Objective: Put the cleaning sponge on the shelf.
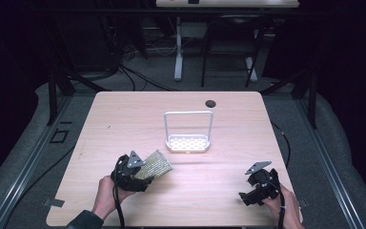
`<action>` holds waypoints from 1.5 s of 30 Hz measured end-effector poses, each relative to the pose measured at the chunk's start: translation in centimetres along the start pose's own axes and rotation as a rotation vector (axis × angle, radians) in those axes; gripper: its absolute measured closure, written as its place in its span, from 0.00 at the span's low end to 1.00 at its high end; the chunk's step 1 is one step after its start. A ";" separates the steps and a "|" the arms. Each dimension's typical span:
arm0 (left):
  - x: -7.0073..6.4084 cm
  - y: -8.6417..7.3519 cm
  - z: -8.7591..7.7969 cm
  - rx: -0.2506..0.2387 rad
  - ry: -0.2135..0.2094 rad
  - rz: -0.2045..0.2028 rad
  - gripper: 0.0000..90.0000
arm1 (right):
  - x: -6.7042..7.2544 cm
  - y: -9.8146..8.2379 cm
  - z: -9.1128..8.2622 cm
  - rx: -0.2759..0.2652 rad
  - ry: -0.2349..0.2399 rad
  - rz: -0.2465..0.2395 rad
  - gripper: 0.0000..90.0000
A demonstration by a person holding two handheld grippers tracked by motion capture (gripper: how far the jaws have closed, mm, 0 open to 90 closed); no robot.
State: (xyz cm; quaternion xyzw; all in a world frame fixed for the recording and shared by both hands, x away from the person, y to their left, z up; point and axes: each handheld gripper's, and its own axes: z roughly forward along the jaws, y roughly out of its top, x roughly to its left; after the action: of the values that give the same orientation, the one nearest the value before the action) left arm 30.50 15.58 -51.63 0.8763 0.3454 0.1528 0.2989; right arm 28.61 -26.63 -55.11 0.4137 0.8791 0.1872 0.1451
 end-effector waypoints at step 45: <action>-1.5 6.0 4.5 -0.030 -0.023 0.048 0.37 | 0.0 -0.1 0.2 0.013 -0.002 -0.003 0.01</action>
State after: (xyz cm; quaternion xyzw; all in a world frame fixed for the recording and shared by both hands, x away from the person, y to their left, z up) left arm 34.62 9.19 -51.41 0.8815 0.3184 0.1549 0.3125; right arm 28.65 -26.64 -55.33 0.4133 0.8808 0.1808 0.1437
